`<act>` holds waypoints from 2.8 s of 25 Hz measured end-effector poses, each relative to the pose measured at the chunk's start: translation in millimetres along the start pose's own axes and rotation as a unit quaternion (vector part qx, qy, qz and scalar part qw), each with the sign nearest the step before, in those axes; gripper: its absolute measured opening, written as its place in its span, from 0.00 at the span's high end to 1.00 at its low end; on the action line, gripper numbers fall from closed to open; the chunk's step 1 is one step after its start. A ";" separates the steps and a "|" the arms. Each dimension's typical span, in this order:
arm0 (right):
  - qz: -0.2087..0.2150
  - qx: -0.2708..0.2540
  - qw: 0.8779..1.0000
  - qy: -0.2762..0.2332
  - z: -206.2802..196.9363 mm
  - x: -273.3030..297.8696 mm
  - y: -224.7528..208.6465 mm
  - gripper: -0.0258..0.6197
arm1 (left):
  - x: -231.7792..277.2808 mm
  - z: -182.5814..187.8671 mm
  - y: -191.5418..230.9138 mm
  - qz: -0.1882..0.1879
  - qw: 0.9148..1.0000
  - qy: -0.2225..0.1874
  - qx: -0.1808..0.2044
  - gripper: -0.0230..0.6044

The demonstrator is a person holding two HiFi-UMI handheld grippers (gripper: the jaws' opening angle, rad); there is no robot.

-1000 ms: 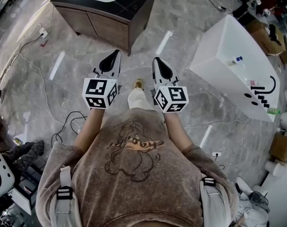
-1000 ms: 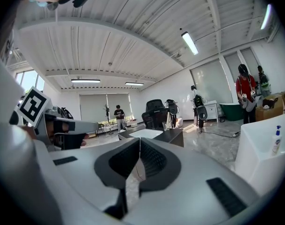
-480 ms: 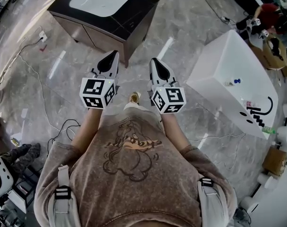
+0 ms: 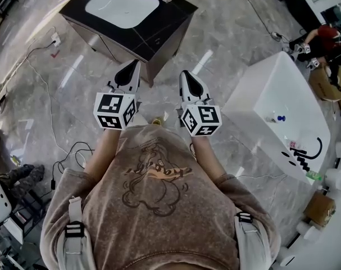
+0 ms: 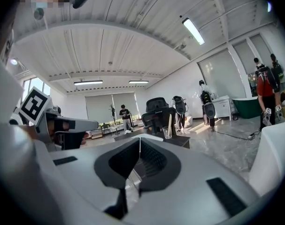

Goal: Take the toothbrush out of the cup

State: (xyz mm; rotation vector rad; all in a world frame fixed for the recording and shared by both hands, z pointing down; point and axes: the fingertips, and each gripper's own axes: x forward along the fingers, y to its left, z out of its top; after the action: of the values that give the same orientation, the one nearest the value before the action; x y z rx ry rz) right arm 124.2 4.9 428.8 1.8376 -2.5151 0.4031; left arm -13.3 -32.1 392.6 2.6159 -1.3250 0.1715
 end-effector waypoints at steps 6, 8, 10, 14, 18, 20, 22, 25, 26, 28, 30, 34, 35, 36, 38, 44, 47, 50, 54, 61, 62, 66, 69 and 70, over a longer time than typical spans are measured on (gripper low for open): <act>0.004 0.001 1.000 0.009 -2.0 27.0 -13.6 0.93 | 29.8 3.4 16.8 0.005 1.000 0.000 0.004 0.94; 0.004 0.000 1.000 0.008 -1.1 36.7 -18.5 0.93 | 42.4 5.9 23.6 0.004 1.000 -0.001 0.008 0.94; -0.001 -0.001 1.000 0.007 -0.1 46.0 -23.7 0.93 | 55.2 7.9 30.4 -0.001 1.000 -0.003 0.007 0.94; -0.011 0.002 1.000 0.007 3.7 66.2 -30.5 0.93 | 78.3 13.7 45.7 -0.011 1.000 -0.002 0.007 0.94; -0.023 0.002 1.000 0.004 12.1 87.3 -42.0 0.93 | 105.2 23.1 56.4 -0.027 1.000 -0.001 0.006 0.94; -0.027 0.002 1.000 0.001 18.1 102.3 -47.0 0.93 | 120.3 28.0 63.9 -0.035 0.999 0.001 0.003 0.94; -0.033 0.003 0.999 -0.002 24.6 118.2 -51.8 0.93 | 136.1 32.7 71.3 -0.043 0.999 0.003 -0.001 0.94; -0.042 0.006 0.999 -0.004 32.1 142.6 -57.0 0.93 | 157.4 39.6 81.3 -0.056 0.998 0.005 0.002 0.94; -0.045 0.005 0.999 -0.005 34.5 151.0 -58.0 0.93 | 163.8 42.1 85.0 -0.061 0.998 0.005 0.004 0.94; -0.050 0.005 0.999 -0.008 39.9 167.6 -59.7 0.93 | 176.3 46.8 92.7 -0.071 0.997 0.006 0.008 0.94; -0.054 0.004 0.998 -0.012 46.1 183.8 -61.0 0.93 | 188.5 51.5 101.7 -0.081 0.997 0.009 0.008 0.94; -0.062 0.002 0.998 -0.018 56.3 210.7 -61.8 0.93 | 209.0 63.0 121.2 -0.095 0.995 0.009 0.009 0.94; -0.065 0.002 0.998 -0.019 57.5 216.0 -61.7 0.93 | 213.4 65.1 125.3 -0.098 0.995 0.009 0.010 0.94; -0.067 0.002 0.998 -0.019 58.2 221.0 -61.5 0.93 | 217.5 66.8 129.4 -0.102 0.995 0.009 0.010 0.94; -0.070 0.006 0.997 -0.019 60.0 230.0 -61.2 0.93 | 225.6 69.9 136.9 -0.105 0.994 0.009 0.010 0.94; -0.075 0.004 0.997 -0.020 70.7 241.5 -68.8 0.93 | 243.3 78.2 143.5 -0.107 0.994 0.009 0.003 0.94; -0.074 0.003 0.997 -0.019 76.4 246.4 -74.8 0.93 | 249.8 81.6 143.3 -0.105 0.994 0.008 -0.003 0.94; -0.067 -0.001 0.998 -0.013 76.4 252.0 -79.7 0.93 | 256.0 80.7 140.2 -0.105 0.994 0.009 -0.009 0.94; -0.052 -0.008 0.999 -0.015 75.0 259.7 -79.4 0.93 | 261.8 77.8 141.4 -0.104 0.995 0.007 -0.010 0.94; -0.038 -0.009 0.999 -0.017 76.6 267.7 -84.8 0.88 | 268.4 76.5 139.6 -0.104 0.995 0.010 -0.009 0.94; -0.034 -0.007 0.999 -0.015 75.8 270.2 -84.7 0.78 | 269.2 76.1 140.2 -0.103 0.995 0.010 -0.010 0.94; -0.019 0.000 1.000 -0.010 73.6 277.3 -83.4 0.51 | 272.0 75.3 140.2 -0.102 0.995 0.009 -0.013 0.94; -0.015 0.002 1.000 -0.008 73.4 278.5 -84.1 0.49 | 273.2 76.6 138.3 -0.103 0.995 0.009 -0.013 0.94; -0.014 0.003 1.000 -0.007 73.4 279.5 -84.6 0.49 | 274.1 76.9 138.4 -0.104 0.994 0.009 -0.014 0.94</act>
State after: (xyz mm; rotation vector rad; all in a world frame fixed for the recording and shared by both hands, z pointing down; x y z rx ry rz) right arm 126.3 -296.0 417.3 1.8828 -2.4969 0.3978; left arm 37.8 -344.4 388.9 2.6990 -1.0332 0.1433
